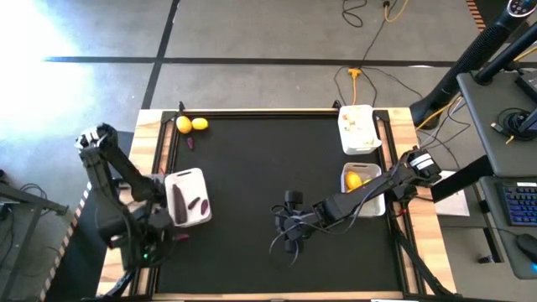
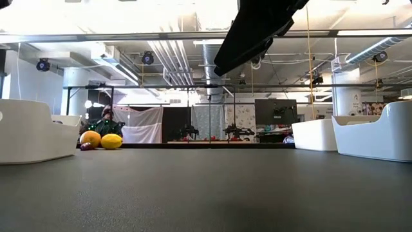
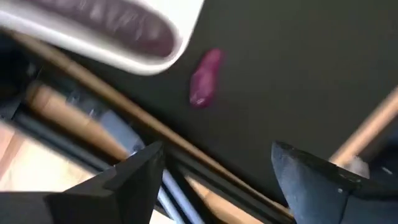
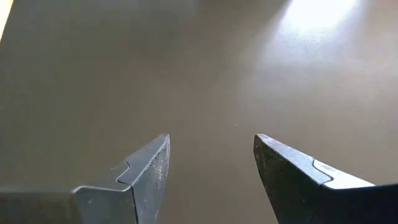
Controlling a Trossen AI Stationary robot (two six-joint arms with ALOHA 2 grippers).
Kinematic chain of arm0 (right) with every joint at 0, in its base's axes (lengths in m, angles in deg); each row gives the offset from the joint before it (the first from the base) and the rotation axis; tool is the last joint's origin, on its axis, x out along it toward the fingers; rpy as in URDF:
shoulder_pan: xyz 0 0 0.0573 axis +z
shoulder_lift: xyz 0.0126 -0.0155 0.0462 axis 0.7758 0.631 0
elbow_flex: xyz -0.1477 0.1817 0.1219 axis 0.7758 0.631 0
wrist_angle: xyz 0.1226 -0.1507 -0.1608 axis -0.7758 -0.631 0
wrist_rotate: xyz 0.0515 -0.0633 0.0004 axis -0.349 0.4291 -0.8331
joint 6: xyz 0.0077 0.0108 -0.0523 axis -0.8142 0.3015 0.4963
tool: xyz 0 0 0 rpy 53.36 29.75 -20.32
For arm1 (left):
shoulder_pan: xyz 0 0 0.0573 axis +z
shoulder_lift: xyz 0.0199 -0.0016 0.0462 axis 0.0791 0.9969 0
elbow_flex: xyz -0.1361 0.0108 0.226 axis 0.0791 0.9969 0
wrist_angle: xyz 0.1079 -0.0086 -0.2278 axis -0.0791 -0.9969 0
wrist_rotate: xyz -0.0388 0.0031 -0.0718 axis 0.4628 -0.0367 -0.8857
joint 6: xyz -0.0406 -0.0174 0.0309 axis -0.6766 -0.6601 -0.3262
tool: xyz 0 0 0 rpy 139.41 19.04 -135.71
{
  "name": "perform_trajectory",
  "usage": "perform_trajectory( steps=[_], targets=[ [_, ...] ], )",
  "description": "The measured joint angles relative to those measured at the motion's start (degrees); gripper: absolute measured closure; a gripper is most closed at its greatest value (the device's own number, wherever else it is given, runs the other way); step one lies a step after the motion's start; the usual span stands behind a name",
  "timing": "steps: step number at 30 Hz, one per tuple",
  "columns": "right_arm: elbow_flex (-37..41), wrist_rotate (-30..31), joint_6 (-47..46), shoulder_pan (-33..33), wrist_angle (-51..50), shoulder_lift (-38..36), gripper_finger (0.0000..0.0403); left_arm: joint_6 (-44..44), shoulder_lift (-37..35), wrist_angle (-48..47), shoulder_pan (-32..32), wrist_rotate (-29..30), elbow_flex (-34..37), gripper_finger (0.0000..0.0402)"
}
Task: Sort produce into baskets
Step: Put the eggplant into the bottom white bin
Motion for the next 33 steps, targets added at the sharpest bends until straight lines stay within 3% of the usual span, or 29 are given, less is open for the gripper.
perform_trajectory(
  steps=[5,12,25,29,33],
  targets=[
    [-0.01,0.13,1.02,-0.15,0.77,0.02,0.0177,-5.00,3.54,5.29,-1.95,-0.24,3.98,0.0123],
    [-0.28,0.19,0.09,0.10,0.81,0.02,0.0177,-3.07,4.21,14.31,2.68,-4.88,13.76,0.0139],
    [-0.28,0.44,-1.48,0.35,0.48,0.02,0.0177,6.04,6.37,23.69,4.52,-2.21,19.61,0.0153],
    [-0.28,0.44,-1.43,0.35,0.48,0.02,0.0177,10.47,8.64,27.21,4.53,-1.83,19.34,0.0180],
    [-0.26,0.44,-1.37,0.35,0.46,-0.24,0.0177,13.72,11.41,27.39,4.51,-1.55,17.16,0.0240]
  ],
)
